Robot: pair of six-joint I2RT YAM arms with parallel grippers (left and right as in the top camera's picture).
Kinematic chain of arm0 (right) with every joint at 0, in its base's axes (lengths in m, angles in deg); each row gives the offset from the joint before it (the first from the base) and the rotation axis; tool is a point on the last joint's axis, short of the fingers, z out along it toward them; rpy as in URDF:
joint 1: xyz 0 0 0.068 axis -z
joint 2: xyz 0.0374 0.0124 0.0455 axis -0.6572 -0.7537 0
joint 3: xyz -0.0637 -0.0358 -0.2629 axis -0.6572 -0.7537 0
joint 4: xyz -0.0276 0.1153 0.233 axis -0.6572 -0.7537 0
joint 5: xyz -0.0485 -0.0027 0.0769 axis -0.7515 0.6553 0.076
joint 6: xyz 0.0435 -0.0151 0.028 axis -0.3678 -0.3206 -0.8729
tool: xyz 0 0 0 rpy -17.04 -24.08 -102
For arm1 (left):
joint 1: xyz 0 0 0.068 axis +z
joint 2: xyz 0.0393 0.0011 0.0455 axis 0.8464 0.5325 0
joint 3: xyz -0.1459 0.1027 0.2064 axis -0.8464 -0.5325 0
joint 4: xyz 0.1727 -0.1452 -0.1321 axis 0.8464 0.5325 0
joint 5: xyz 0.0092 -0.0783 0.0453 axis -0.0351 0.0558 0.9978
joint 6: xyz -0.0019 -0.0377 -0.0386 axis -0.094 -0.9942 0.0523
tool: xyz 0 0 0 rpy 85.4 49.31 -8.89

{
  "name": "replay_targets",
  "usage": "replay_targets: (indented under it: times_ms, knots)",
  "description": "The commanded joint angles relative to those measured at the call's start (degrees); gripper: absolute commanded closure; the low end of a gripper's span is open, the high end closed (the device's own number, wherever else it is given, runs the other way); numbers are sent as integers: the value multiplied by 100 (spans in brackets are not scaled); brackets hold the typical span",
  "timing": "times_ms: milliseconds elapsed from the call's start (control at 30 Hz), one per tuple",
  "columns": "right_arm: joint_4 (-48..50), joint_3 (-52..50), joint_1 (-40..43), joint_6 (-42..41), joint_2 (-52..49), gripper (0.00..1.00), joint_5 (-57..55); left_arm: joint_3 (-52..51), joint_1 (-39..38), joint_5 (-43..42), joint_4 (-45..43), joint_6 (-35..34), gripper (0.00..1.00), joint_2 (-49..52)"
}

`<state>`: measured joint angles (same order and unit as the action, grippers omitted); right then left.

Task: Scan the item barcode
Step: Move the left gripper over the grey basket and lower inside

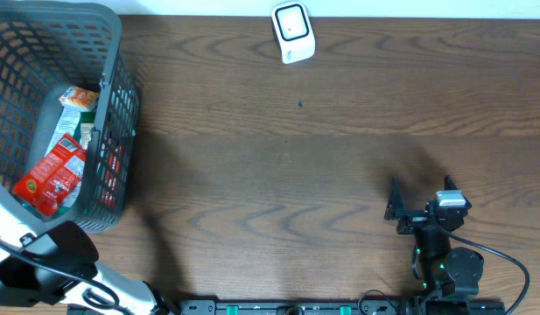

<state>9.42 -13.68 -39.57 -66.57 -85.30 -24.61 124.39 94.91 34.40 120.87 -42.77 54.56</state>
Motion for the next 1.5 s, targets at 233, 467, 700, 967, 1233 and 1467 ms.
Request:
replay_targets:
  times_ms: [233,467,700,967,1233,1467]
  knots:
    - [-22,-9,-11,-79,31,1,28,101,20,-59,66,118,15,11]
    - [-22,-9,-11,-79,31,1,28,101,20,-59,83,118,15,11]
    - [-22,-9,-11,-79,31,1,28,101,17,-59,227,118,15,107]
    - [-22,-9,-11,-79,31,1,28,101,17,-144,223,118,15,348]
    - [-22,-9,-11,-79,31,1,28,101,20,-144,35,243,15,673]
    - [-22,-9,-11,-79,31,1,28,101,20,-321,26,256,15,975]
